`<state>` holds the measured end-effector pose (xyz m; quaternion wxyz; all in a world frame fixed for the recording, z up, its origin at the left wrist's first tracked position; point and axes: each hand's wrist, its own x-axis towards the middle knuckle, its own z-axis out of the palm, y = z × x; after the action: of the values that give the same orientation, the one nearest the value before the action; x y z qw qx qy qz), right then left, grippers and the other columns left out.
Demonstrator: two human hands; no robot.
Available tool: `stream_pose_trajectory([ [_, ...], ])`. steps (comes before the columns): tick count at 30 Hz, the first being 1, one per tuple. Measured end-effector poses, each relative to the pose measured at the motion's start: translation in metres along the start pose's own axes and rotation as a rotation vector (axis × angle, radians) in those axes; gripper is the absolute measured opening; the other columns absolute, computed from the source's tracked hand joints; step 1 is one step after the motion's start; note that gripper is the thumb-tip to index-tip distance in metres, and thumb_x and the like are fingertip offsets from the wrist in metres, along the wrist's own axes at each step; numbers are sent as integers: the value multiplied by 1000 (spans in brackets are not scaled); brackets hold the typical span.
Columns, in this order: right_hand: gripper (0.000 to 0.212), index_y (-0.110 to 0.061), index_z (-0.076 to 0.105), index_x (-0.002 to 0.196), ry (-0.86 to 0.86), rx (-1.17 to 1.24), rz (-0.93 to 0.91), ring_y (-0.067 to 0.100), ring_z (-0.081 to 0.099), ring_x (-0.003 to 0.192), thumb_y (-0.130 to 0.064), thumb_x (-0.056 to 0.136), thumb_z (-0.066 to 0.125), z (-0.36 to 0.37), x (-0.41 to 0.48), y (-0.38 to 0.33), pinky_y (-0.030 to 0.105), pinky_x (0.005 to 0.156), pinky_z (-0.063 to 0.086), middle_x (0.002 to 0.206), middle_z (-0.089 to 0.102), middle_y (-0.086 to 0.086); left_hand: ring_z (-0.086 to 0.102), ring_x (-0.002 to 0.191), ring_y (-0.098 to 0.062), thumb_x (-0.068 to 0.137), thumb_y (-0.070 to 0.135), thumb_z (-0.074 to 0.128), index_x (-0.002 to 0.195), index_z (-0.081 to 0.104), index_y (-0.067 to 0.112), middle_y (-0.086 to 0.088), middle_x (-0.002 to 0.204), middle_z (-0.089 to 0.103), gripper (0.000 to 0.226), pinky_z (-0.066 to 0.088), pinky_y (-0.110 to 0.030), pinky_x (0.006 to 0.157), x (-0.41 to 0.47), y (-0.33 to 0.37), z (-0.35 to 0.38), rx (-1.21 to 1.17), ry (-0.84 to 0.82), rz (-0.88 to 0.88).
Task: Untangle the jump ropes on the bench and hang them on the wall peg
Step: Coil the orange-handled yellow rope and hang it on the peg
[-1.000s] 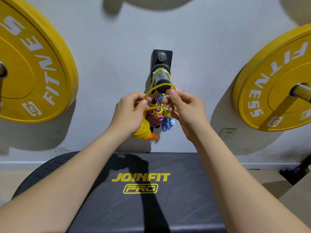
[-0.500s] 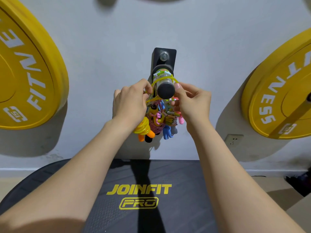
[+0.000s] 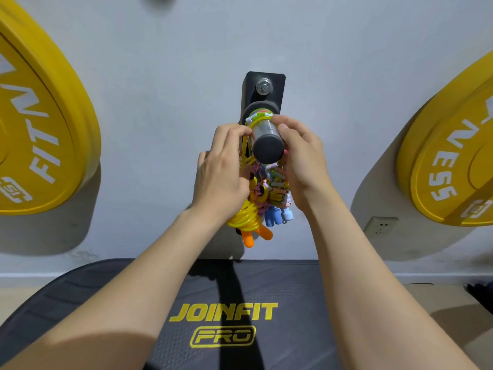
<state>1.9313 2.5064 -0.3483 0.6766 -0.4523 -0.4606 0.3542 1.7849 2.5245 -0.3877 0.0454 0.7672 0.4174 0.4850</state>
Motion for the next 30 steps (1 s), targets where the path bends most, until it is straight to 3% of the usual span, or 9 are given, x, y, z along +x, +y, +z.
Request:
stream_pose_trajectory([
  [5,29,-22,72,123,159,-84,-70,7,69,84,-10,100,59,-2,-11,4,25,73,57,104,74,2,66,106,-21,90,7,70,127,55,37,13,124,67,50,45,-45,93,14,-15,-3,172,-47,-72],
  [7,38,-27,69,131,251,-369,-114,5,64,107,-12,97,60,-10,-18,15,36,98,55,124,66,1,67,105,-24,90,21,74,120,59,38,14,114,71,38,45,-45,94,20,-13,-6,191,-95,-138],
  [10,61,-37,56,143,93,-817,-170,12,49,136,-33,83,67,-13,-34,31,56,119,34,144,51,-5,67,108,-28,75,45,73,125,53,43,13,114,71,54,53,-52,95,15,-3,-14,113,-236,-191],
  [13,67,-34,48,148,62,-948,-245,13,44,140,-38,85,70,-16,-34,36,60,117,29,145,50,-8,60,117,-31,66,53,73,136,39,45,2,129,58,78,56,-54,93,4,-6,-23,95,-379,-186],
  [17,62,-31,49,144,144,-1054,-257,22,35,149,-33,86,72,-21,-34,38,56,117,25,140,56,-9,55,105,-29,65,27,91,118,34,31,-2,118,45,78,49,-40,80,3,-15,-30,19,-332,-278],
  [19,62,-30,49,144,132,-1032,-241,29,32,150,-27,86,72,-21,-35,39,57,118,28,141,54,-7,55,108,-28,62,29,95,112,47,26,-3,117,54,69,44,-35,79,10,-18,-38,120,-357,-354],
  [23,66,-21,49,143,50,-840,-223,24,52,126,-6,82,71,-20,-32,37,52,103,50,133,53,0,60,110,-31,60,34,95,99,69,34,-1,113,68,47,53,-38,85,23,-19,-57,263,-339,-437],
  [27,68,-21,48,145,58,-843,-228,24,52,127,-4,82,70,-18,-31,39,50,103,51,134,52,0,42,118,-39,77,20,83,114,68,40,-5,124,52,46,29,-43,85,15,-11,-43,607,-160,-264],
  [30,68,-19,47,146,77,-830,-270,23,52,128,-8,84,72,-19,-32,41,48,106,49,138,50,2,36,123,-39,89,13,78,124,69,34,-10,137,40,42,37,-44,97,0,-20,-24,551,-37,-161],
])
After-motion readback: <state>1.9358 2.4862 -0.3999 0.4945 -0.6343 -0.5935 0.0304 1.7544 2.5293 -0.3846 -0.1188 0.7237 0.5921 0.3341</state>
